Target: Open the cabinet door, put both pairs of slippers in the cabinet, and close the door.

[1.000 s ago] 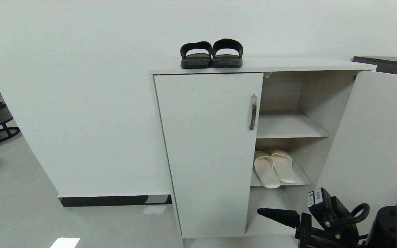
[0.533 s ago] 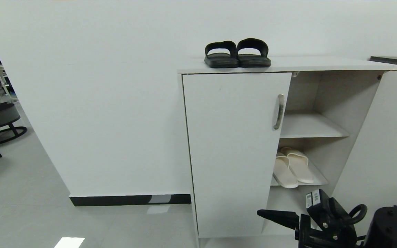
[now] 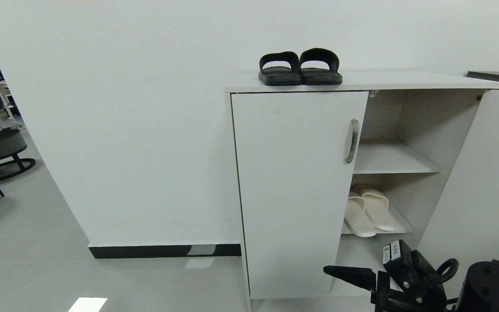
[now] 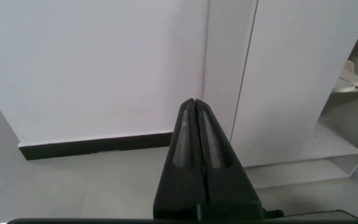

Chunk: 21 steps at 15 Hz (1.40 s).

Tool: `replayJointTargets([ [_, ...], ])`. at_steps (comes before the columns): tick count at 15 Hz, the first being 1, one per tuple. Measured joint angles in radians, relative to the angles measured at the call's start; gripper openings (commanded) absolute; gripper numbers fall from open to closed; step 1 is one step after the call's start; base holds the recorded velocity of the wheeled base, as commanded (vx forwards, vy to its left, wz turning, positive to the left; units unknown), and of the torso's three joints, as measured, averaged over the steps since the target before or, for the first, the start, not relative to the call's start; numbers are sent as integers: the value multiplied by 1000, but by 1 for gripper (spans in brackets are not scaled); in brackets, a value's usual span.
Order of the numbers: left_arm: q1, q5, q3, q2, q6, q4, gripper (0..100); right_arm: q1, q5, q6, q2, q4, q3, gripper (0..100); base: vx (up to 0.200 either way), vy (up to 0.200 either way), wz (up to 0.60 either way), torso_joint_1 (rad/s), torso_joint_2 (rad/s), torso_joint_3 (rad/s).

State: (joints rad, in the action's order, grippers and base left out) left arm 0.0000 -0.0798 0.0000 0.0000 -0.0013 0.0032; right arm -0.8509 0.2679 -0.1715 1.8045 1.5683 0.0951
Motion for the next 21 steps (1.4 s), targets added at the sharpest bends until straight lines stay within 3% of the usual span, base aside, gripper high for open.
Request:
replayJointTargets([
  [3,0,0,0,0,-1,-3,0,0,0,0,1,3,0,100,0,0,0,41,-229,-253],
  [21,0,0,0,0,-1,-1,0,0,0,0,-7,1,-8,100,0,0,0,194,-488,-289],
])
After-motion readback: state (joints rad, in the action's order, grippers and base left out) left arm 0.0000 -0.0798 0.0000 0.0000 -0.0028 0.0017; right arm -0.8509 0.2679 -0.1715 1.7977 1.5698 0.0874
